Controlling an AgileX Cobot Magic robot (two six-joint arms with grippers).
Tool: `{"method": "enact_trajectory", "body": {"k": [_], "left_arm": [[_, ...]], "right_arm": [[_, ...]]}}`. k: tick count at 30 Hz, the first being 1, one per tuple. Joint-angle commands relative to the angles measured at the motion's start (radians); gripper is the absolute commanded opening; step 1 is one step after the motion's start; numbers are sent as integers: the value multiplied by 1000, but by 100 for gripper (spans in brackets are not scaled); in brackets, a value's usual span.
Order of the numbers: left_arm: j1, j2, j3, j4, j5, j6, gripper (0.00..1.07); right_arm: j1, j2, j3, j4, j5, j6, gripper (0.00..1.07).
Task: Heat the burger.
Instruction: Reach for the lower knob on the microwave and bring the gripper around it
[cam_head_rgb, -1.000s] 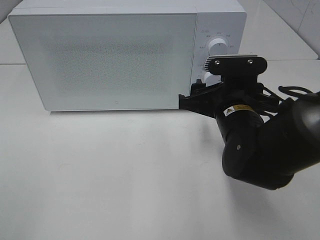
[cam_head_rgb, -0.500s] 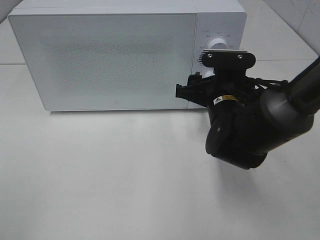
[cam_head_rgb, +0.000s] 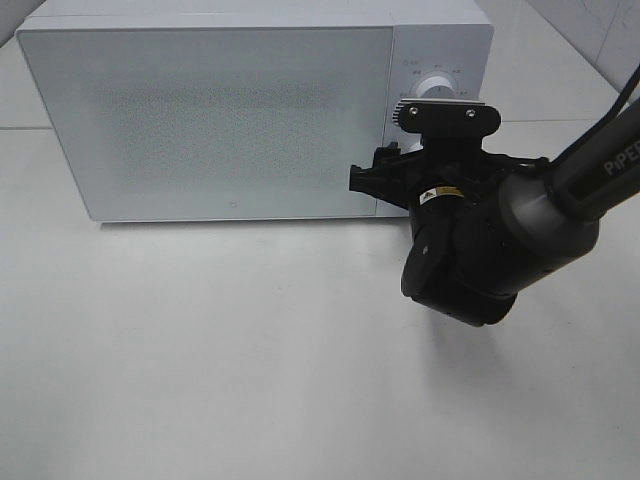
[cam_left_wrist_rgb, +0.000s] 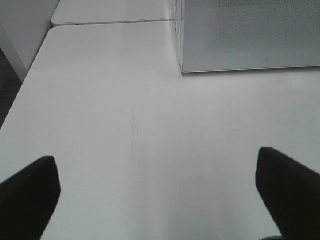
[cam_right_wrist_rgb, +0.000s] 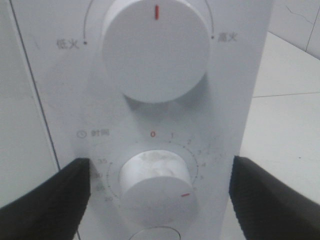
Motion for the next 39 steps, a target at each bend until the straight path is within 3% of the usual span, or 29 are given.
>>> {"method": "enact_trajectory", "body": {"k": [1,23,34,38,39], "left_arm": [[2,-22,3,-5,-10,-5,100],[2,-22,3,-5,-10,-5,100],[2,-22,3,-5,-10,-5,100],[2,-22,3,-5,-10,-5,100],[2,-22,3,-5,-10,-5,100]], "right_arm": [[-19,3,-18,-17,-176,-5,76],[-20,5,-18,-13,-183,-39,71],[-20,5,-18,-13,-183,-27,55],[-20,5,-18,-14,-182,-3,40],[-20,5,-18,-14,-182,3,32]]}}
